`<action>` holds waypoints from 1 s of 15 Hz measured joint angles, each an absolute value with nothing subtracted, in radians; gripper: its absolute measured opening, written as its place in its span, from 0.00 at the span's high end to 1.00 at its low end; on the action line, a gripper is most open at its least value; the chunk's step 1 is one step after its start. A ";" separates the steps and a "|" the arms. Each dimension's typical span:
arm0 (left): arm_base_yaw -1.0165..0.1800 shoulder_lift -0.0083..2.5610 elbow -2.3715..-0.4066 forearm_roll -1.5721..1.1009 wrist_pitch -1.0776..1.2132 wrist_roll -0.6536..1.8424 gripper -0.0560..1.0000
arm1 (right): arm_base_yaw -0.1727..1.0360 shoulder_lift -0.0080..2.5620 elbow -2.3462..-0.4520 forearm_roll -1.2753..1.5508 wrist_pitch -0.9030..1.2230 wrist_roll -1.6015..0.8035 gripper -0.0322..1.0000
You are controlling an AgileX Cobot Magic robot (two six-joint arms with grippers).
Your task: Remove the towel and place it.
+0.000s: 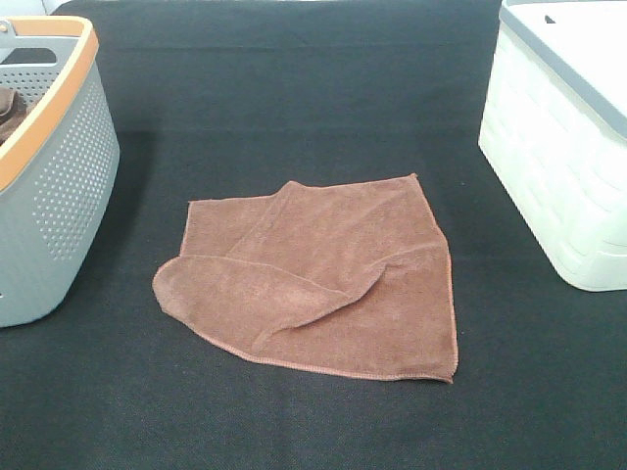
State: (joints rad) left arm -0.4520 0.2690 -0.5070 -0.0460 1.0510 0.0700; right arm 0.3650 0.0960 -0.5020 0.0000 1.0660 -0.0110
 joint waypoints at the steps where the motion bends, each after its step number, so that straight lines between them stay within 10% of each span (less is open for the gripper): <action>1: -0.383 0.246 -0.507 -0.047 1.050 0.070 0.29 | 0.310 0.096 -0.502 0.000 1.066 -0.011 0.22; 6: -0.080 0.059 -0.507 -0.046 1.049 0.070 0.29 | 0.099 0.096 -0.502 0.000 1.066 -0.011 0.22; 15: -0.020 -0.004 -0.507 -0.046 1.049 0.070 0.29 | 0.088 -0.002 -0.502 0.000 1.067 -0.011 0.22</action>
State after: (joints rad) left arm -0.0200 -0.0040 -0.5070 -0.0460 1.0490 0.0700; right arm 0.0880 -0.0020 -0.5020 0.0000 1.0670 -0.0110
